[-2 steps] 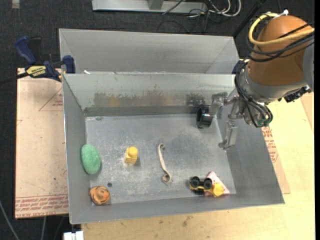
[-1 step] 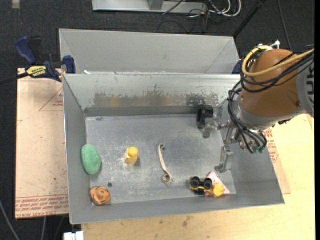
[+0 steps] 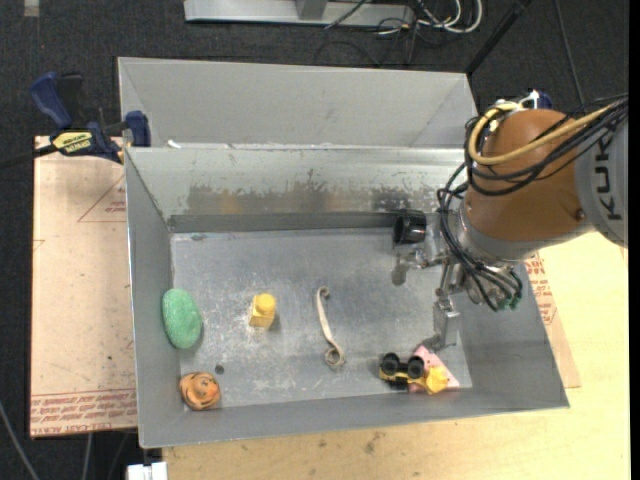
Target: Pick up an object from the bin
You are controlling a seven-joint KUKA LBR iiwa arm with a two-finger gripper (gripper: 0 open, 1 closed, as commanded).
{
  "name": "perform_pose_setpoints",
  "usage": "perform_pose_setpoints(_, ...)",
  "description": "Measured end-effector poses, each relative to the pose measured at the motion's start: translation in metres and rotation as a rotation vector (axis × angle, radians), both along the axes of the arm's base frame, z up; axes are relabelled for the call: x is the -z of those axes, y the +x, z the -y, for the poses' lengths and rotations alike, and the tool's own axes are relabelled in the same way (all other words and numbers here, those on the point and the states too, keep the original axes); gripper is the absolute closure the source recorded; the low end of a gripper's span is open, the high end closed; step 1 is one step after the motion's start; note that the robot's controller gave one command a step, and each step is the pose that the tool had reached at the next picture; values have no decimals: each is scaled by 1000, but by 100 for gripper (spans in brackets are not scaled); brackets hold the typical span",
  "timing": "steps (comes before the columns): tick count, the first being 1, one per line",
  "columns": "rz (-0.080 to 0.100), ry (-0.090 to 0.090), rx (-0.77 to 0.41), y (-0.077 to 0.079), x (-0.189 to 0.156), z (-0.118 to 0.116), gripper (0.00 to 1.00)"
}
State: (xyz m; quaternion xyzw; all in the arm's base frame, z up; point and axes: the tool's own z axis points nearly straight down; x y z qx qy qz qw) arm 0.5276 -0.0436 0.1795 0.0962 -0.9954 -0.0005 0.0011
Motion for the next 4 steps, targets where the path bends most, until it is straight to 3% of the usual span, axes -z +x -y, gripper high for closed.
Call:
perform_pose_setpoints(1, 10, 0, -43, -20, 45, 15, 0)
perform_pose_setpoints(2, 1, -1, -161, -10, 90, 5, 0)
perform_pose_setpoints(3, 7, 1, 22, -37, 107, 24, 100)
perform_pose_setpoints(4, 7, 1, 22, -37, 107, 24, 100)
